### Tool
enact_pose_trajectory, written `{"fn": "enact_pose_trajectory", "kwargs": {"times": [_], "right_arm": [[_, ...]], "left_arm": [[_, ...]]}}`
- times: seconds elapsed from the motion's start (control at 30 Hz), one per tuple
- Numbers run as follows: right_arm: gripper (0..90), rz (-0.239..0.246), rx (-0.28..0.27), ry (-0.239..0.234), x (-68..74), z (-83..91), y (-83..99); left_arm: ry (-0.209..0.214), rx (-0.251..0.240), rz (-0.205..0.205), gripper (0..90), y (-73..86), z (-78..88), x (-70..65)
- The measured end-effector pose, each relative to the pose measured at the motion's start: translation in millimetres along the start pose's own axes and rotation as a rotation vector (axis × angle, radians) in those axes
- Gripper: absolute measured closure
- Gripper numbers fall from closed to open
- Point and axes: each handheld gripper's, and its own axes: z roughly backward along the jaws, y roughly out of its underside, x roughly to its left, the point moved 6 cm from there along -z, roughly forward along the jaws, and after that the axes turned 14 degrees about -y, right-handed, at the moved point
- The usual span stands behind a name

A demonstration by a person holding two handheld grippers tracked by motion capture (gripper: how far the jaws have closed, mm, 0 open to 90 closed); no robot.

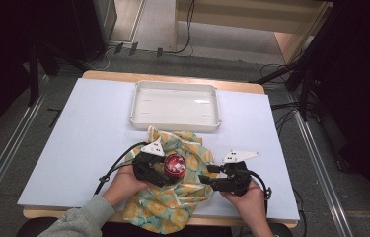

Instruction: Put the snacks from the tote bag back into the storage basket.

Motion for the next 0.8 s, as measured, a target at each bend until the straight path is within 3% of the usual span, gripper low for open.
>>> {"fn": "enact_pose_trajectory", "kwargs": {"times": [0.4, 0.57, 0.8], "right_arm": [[47.7, -0.007, 0.009, -0.001, 0.8, -1.1, 2.1], [47.7, -0.012, 0.003, 0.002, 0.8, -0.7, 2.1], [47.8, -0.012, 0.002, 0.003, 0.7, -0.1, 2.3]], "left_arm": [[-0.028, -0.026, -0.023, 17.5, -3.5, -9.6, -2.5], [-0.081, -0.049, -0.065, 22.0, -6.3, -5.0, -4.0], [-0.083, -0.046, -0.041, 25.1, -8.2, 0.4, -1.1]]}}
